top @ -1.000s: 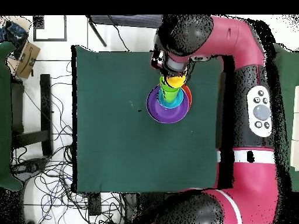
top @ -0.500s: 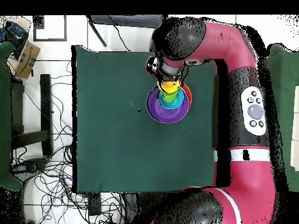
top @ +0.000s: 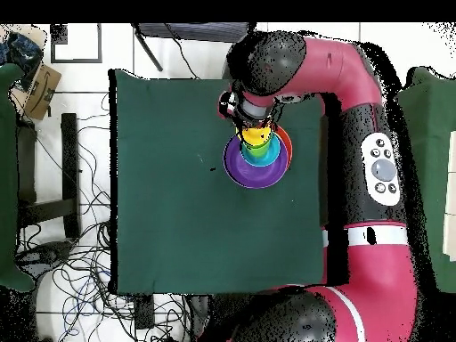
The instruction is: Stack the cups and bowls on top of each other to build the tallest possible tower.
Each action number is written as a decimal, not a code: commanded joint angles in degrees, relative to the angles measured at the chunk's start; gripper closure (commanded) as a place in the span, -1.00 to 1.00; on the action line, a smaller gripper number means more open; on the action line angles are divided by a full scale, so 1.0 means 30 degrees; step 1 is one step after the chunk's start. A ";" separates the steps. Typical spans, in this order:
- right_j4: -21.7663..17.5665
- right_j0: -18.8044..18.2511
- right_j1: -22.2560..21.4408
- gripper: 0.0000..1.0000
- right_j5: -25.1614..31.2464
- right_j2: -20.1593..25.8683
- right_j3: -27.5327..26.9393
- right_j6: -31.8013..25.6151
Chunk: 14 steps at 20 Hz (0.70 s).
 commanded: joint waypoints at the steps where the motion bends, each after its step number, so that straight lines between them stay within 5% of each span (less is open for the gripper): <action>1: -0.0385 0.0678 0.0585 1.00 0.0196 -0.1277 0.1469 -0.0184; 14: -0.0647 0.0868 0.0940 1.00 0.0508 -0.1464 0.0504 -0.0656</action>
